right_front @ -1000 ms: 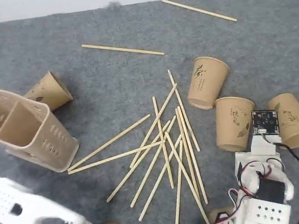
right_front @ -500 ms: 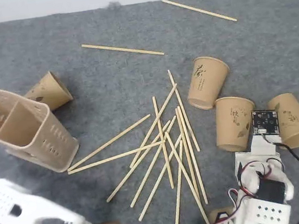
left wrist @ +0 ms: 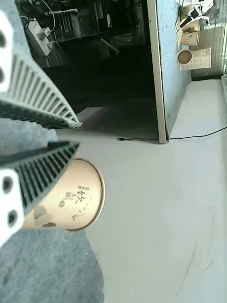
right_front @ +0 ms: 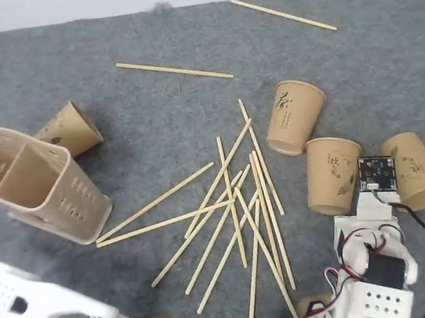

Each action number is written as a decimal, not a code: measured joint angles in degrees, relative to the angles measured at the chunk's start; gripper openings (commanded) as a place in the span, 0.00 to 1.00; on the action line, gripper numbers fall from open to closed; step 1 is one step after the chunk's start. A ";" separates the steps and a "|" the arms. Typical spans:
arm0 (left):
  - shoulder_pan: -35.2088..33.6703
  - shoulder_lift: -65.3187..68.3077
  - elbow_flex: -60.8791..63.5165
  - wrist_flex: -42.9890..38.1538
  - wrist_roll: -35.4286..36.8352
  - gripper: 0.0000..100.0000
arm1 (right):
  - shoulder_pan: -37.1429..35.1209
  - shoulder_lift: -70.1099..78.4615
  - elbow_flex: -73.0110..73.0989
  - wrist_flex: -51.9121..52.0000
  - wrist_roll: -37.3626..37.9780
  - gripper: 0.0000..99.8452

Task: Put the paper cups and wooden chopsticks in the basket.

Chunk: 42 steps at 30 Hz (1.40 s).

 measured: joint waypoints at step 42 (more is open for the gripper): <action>6.07 2.90 20.04 -25.41 0.26 0.15 | 0.00 0.00 0.00 0.00 0.00 0.01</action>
